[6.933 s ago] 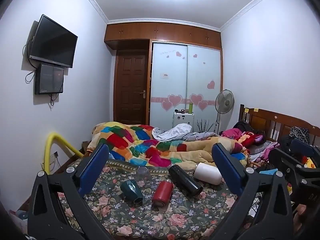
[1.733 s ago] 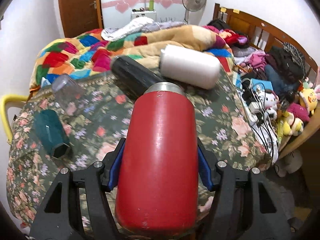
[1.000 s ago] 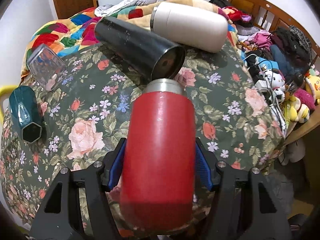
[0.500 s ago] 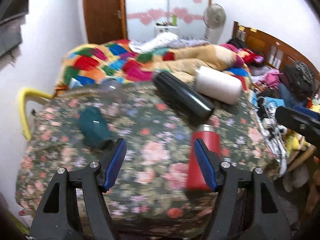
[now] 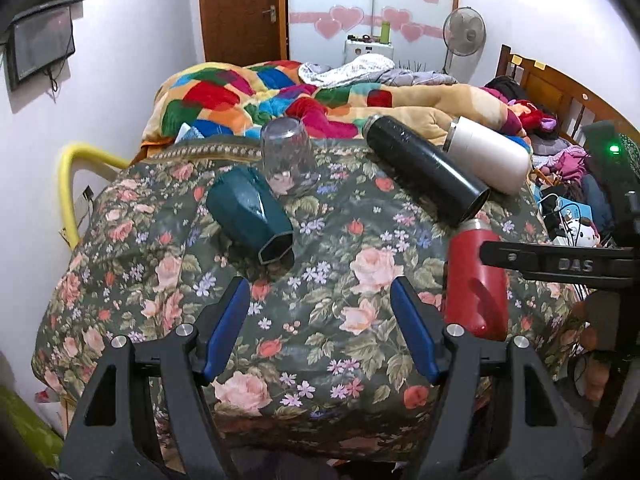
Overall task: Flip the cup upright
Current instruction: 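Lift the red bottle with the right gripper and swing it toward the left tool, then rotate the right gripper to tip the red bottle opening upward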
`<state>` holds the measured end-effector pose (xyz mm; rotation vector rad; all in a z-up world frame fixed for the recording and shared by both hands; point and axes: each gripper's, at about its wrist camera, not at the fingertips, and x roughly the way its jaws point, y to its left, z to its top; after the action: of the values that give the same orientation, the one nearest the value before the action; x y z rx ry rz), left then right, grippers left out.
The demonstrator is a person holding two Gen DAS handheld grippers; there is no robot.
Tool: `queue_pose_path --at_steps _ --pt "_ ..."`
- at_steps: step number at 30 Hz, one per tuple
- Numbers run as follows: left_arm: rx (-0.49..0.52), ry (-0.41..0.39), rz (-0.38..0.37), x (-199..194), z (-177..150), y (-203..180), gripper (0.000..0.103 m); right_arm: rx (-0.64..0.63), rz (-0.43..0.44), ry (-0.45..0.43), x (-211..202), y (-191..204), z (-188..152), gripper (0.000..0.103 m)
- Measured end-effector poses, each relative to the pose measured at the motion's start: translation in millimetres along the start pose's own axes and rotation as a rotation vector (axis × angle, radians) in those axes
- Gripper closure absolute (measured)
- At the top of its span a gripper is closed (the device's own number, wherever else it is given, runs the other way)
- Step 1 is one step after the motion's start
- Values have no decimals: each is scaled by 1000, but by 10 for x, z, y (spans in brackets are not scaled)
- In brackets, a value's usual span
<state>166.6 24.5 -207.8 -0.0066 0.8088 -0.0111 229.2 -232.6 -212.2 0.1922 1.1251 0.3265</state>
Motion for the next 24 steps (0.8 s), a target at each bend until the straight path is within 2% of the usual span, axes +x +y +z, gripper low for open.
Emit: queue_pose_path --at_steps 4,7,9,11,19,24 --pt "-6 -1 -5 10 -20 13 31 -4 -12 50 158 47 2 7" --pt "-13 -2 -4 20 -11 22 31 11 -1 106 301 40 8 17" --pt "-18 0 -1 33 -10 36 31 42 38 145 388 15 8 29" --pt "-24 3 -3 44 -15 43 31 70 60 162 443 2 12 32" --pt "-29 1 7 25 -18 60 31 -1 24 130 448 130 59 36" --pt "-35 -11 16 -26 13 70 31 -39 19 42 210 202 76 40"
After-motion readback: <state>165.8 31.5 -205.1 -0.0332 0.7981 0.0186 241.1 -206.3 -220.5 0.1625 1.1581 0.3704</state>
